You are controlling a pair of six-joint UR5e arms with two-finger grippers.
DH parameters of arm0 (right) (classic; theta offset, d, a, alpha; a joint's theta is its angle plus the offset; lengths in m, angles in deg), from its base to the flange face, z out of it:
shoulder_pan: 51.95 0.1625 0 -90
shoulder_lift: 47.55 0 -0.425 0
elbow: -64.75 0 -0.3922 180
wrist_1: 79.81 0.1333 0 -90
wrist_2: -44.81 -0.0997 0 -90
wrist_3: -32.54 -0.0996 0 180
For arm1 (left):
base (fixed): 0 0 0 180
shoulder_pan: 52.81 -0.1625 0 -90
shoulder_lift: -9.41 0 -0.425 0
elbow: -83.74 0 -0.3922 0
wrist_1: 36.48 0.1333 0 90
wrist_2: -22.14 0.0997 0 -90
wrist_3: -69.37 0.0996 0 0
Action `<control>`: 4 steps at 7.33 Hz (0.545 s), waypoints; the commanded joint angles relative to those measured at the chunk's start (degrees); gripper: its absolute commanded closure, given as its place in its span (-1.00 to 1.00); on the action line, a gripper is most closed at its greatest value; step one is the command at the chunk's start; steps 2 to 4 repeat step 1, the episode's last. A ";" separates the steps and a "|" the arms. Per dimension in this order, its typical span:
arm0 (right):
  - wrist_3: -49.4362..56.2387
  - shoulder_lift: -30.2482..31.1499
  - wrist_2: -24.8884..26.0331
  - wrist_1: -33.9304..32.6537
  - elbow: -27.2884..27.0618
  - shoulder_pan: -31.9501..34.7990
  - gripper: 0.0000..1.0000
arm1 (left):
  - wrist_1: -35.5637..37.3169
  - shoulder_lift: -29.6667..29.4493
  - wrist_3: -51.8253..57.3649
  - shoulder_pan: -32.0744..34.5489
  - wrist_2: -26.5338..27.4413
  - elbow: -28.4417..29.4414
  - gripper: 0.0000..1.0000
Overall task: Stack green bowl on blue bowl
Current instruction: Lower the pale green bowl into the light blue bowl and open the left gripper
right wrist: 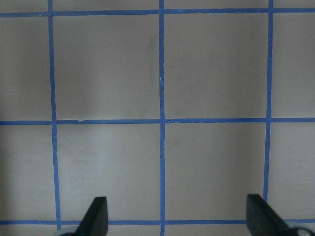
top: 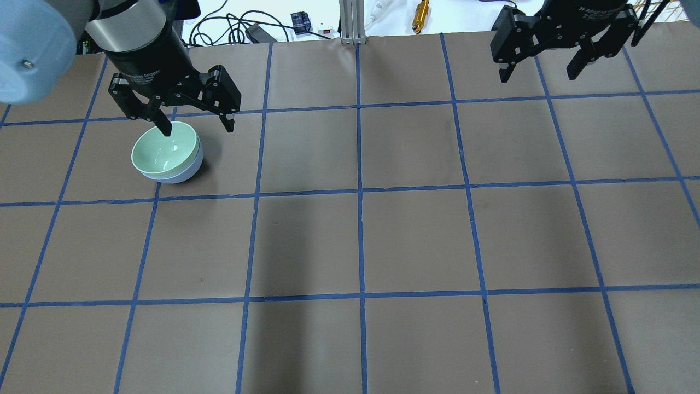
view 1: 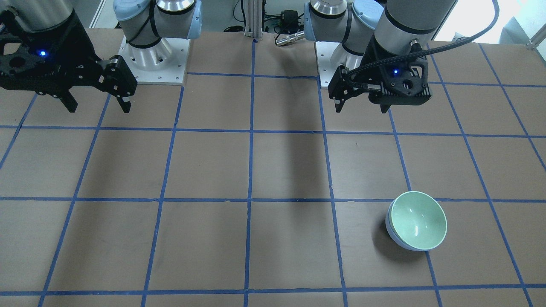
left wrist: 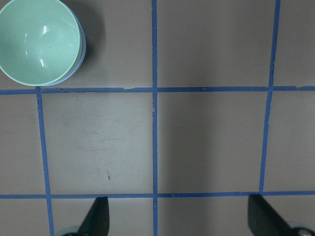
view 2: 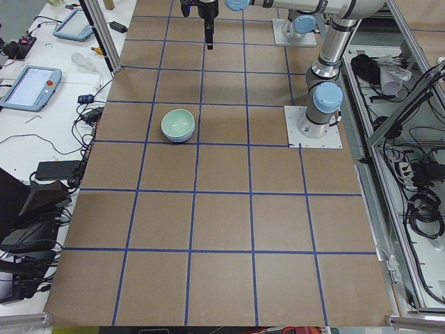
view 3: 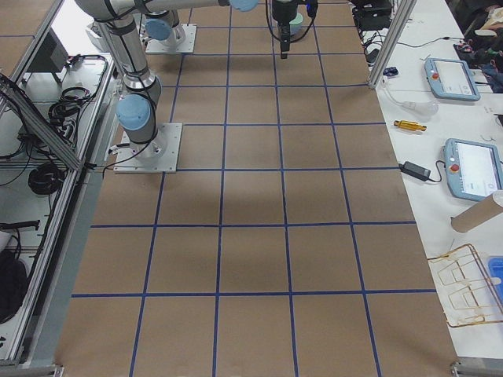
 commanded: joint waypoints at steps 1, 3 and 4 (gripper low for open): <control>0.00 -0.05 0.00 0.00 0.00 0.00 -1.00 | 0.07 0.03 0.06 0.06 0.11 -0.11 -1.00; 0.00 -0.05 0.00 0.00 0.00 0.00 -1.00 | 0.07 0.03 0.06 0.06 0.11 -0.11 -1.00; 0.00 -0.05 0.00 0.00 0.00 0.00 -1.00 | 0.07 0.03 0.06 0.06 0.11 -0.11 -1.00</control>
